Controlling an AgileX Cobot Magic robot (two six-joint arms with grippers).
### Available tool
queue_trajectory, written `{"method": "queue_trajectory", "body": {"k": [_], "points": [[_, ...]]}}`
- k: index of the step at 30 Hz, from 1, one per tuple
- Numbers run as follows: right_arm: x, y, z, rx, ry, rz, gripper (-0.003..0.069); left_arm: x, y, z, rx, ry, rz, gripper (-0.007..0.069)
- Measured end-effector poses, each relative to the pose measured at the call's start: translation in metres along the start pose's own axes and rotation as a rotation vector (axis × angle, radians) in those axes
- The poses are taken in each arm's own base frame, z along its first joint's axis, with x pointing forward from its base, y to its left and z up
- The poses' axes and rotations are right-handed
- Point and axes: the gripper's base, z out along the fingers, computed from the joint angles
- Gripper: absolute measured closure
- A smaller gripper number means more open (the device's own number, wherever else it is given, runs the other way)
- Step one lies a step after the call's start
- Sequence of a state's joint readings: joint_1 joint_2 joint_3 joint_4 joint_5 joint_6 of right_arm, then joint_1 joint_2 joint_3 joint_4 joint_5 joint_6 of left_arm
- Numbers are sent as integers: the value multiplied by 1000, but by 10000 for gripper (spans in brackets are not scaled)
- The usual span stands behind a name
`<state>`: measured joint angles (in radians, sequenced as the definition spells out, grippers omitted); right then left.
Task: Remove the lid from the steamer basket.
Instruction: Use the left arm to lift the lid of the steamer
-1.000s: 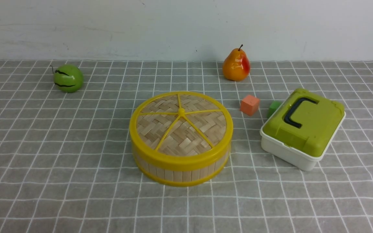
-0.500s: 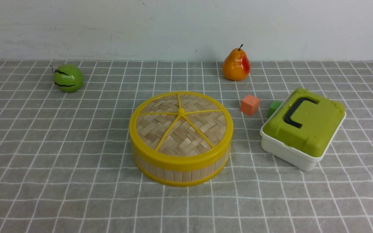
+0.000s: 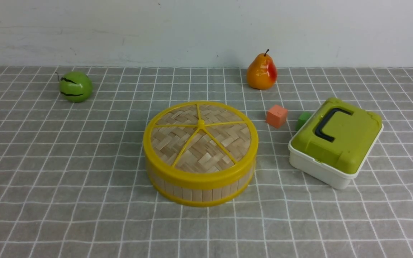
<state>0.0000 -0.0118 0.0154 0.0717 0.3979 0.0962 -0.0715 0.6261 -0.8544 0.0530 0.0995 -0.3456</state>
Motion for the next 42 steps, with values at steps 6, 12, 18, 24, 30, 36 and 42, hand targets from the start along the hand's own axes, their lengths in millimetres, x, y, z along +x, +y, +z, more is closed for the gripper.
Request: {"method": "queue_trajectory", "body": {"k": [6, 12, 18, 24, 30, 36, 42], "points": [[0, 0, 0, 0, 0, 0, 418, 32, 9, 65, -19, 57, -217, 386], [0, 0, 0, 0, 0, 0, 418, 56, 8, 103, -36, 196, -183, 386], [0, 0, 0, 0, 0, 0, 418, 75, -37, 137, 15, 507, 45, 392], [0, 0, 0, 0, 0, 0, 418, 100, -77, 178, -1, 817, 212, 560], [0, 0, 0, 0, 0, 0, 418, 133, -118, 218, 80, 1091, 260, 637], [0, 0, 0, 0, 0, 0, 418, 167, -134, 245, 140, 1241, 249, 637], [0, 0, 0, 0, 0, 0, 418, 204, -138, 266, 132, 1328, 261, 568]]}}
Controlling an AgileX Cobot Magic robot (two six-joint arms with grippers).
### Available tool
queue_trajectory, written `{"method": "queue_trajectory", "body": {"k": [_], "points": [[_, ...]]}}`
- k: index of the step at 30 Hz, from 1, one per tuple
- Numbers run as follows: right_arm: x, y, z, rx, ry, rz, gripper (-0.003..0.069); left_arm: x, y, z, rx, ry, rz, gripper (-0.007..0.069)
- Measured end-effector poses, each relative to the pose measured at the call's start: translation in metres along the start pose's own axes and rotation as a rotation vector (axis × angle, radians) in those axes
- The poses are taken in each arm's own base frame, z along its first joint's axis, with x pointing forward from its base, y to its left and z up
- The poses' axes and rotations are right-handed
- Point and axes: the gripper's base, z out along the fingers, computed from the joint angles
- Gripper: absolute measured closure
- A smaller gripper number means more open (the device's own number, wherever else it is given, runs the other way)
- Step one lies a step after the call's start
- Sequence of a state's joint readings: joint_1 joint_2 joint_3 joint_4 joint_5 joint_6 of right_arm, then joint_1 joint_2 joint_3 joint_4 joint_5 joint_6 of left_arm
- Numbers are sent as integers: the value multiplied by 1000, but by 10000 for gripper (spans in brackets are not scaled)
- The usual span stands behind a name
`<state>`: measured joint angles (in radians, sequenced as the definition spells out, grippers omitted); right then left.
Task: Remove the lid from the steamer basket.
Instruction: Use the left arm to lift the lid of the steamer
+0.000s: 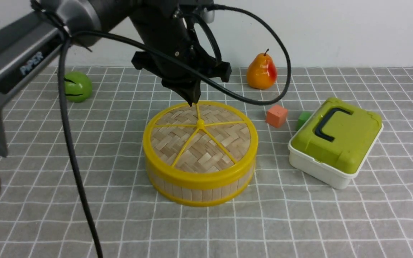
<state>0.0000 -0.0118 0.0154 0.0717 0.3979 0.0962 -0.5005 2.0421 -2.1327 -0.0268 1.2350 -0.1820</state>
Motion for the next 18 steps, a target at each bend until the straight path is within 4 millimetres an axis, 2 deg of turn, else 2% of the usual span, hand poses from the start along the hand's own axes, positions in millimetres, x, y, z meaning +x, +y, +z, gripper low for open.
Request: {"method": "queue_trajectory", "body": {"k": [7, 10, 15, 18], "points": [[0, 0, 0, 0, 0, 0, 418, -1, 0, 34, -30, 43, 37, 271], [0, 0, 0, 0, 0, 0, 418, 0, -6, 44, -67, 40, 80, 235], [0, 0, 0, 0, 0, 0, 418, 2, -21, 62, -158, 16, 181, 231], [0, 0, 0, 0, 0, 0, 418, 3, -23, 73, -175, 9, 180, 231]]}}
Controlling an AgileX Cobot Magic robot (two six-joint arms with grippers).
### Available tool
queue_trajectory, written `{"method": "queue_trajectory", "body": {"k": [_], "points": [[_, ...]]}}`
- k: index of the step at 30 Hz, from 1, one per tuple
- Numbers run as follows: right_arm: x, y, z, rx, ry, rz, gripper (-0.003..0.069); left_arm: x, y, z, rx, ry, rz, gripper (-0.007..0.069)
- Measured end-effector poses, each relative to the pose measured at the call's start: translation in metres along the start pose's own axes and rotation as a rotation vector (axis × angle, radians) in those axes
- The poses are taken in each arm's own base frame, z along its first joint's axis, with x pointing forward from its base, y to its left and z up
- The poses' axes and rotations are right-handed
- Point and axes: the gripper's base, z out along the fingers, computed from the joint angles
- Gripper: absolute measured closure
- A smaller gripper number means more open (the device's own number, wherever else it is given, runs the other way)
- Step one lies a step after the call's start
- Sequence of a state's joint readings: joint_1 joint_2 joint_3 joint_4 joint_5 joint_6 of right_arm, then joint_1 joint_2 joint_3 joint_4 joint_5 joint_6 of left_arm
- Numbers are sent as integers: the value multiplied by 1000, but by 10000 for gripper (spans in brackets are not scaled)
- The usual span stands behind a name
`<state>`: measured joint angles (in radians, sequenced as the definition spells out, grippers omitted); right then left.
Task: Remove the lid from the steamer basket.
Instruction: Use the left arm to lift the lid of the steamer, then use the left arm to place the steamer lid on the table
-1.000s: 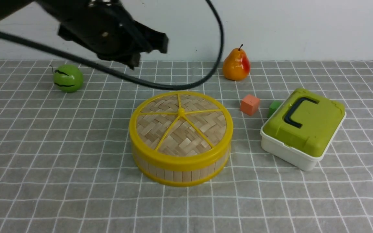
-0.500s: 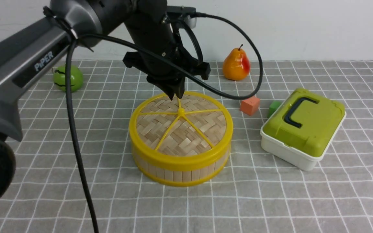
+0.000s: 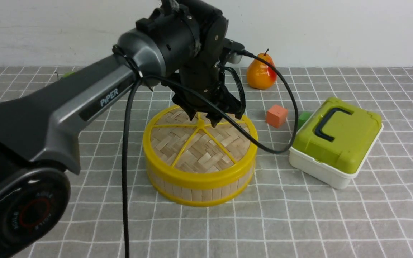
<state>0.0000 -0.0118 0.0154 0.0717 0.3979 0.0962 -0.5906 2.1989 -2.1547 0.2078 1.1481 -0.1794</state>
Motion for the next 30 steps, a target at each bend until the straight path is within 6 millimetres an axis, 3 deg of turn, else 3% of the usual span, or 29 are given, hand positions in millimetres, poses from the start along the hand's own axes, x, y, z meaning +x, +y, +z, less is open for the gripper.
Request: {"method": "queue_trajectory", "body": {"k": [5, 9, 11, 15, 21, 24, 28, 30], "points": [[0, 0, 0, 0, 0, 0, 418, 3, -1, 16, -23, 33, -7, 239], [0, 0, 0, 0, 0, 0, 418, 3, -1, 18, -23, 33, -9, 296], [0, 0, 0, 0, 0, 0, 418, 3, -1, 18, -22, 31, -9, 337], [0, 0, 0, 0, 0, 0, 418, 1, -1, 19, -32, 18, -6, 512], [0, 0, 0, 0, 0, 0, 418, 0, 0, 16, -36, 16, -9, 515], [0, 0, 0, 0, 0, 0, 418, -6, 2, 4, -32, 9, -25, 515], [0, 0, 0, 0, 0, 0, 418, -16, 7, -27, -30, -46, -47, 515], [0, 0, 0, 0, 0, 0, 418, -26, 15, -67, -30, -154, -67, 515]]}}
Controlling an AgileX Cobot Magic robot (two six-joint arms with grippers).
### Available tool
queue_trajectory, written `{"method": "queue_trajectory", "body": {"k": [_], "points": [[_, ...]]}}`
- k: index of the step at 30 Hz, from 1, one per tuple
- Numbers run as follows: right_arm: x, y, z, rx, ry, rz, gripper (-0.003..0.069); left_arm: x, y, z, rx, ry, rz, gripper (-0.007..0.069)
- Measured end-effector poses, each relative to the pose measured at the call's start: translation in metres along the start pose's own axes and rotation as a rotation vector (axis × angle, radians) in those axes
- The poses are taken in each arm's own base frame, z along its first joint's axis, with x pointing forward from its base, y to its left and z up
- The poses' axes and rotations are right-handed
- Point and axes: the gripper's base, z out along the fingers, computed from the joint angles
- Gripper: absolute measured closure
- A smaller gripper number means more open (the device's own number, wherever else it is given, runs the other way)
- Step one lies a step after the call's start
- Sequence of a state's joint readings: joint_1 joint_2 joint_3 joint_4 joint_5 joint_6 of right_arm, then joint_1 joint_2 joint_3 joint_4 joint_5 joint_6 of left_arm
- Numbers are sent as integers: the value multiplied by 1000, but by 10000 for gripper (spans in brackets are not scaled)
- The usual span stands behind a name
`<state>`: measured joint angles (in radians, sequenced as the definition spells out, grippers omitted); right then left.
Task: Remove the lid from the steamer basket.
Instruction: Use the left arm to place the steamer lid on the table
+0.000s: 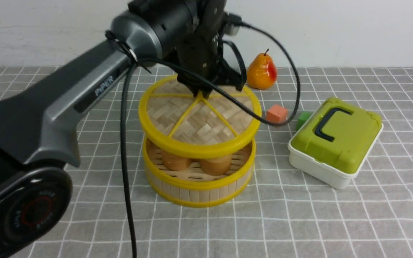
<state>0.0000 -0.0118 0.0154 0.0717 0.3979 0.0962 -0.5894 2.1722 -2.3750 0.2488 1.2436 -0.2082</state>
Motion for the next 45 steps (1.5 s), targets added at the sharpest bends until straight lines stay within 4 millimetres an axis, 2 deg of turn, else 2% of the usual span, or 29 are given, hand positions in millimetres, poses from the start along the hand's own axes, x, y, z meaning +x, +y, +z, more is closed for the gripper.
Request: {"method": "queue_trajectory", "body": {"k": [4, 5, 8, 9, 10, 11, 12, 14, 15, 16, 17, 18, 20, 22, 23, 24, 26, 27, 28, 29, 30, 31, 33, 38, 45], "points": [[0, 0, 0, 0, 0, 0, 418, -15, 23, -85, -22, -187, -30, 515], [0, 0, 0, 0, 0, 0, 418, -15, 24, -89, -25, -195, -31, 515], [0, 0, 0, 0, 0, 0, 418, -15, 54, -150, -86, -319, -71, 515], [0, 0, 0, 0, 0, 0, 418, -14, 66, -163, -99, -343, -92, 515], [0, 0, 0, 0, 0, 0, 418, -14, 67, -163, -102, -342, -96, 515], [0, 0, 0, 0, 0, 0, 418, -11, 85, -179, -120, -372, -132, 515], [0, 0, 0, 0, 0, 0, 418, -9, 98, -187, -134, -385, -161, 515], [0, 0, 0, 0, 0, 0, 418, -3, 123, -197, -152, -391, -219, 515], [0, 0, 0, 0, 0, 0, 418, -2, 125, -197, -154, -386, -224, 515], [0, 0, 0, 0, 0, 0, 418, 6, 147, -193, -171, -349, -273, 515], [0, 0, 0, 0, 0, 0, 418, 7, 147, -192, -171, -344, -273, 515], [0, 0, 0, 0, 0, 0, 418, 15, 159, -181, -183, -289, -300, 515], [0, 0, 0, 0, 0, 0, 418, 29, 172, -152, -193, -172, -330, 515], [0, 0, 0, 0, 0, 0, 418, 49, 181, -109, -195, -35, -347, 515], [0, 0, 0, 0, 0, 0, 418, 56, 182, -91, -192, -10, -346, 515], [0, 0, 0, 0, 0, 0, 418, 58, 183, -86, -191, 0, -347, 515], [0, 0, 0, 0, 0, 0, 418, 80, 181, -32, -177, 67, -357, 515], [0, 0, 0, 0, 0, 0, 418, 89, 179, -14, -172, 85, -367, 515], [0, 0, 0, 0, 0, 0, 418, 91, 178, -11, -171, 87, -370, 515], [0, 0, 0, 0, 0, 0, 418, 105, 175, 17, -164, 117, -391, 515], [0, 0, 0, 0, 0, 0, 418, 105, 175, 19, -164, 111, -396, 515], [0, 0, 0, 0, 0, 0, 418, 113, 174, 37, -166, 123, -408, 515], [0, 0, 0, 0, 0, 0, 418, 122, 174, 60, -182, 147, -414, 515], [0, 0, 0, 0, 0, 0, 418, 131, 178, 88, -231, 165, -428, 515], [0, 0, 0, 0, 0, 0, 418, 134, 183, 91, -285, 173, -410, 515]]}}
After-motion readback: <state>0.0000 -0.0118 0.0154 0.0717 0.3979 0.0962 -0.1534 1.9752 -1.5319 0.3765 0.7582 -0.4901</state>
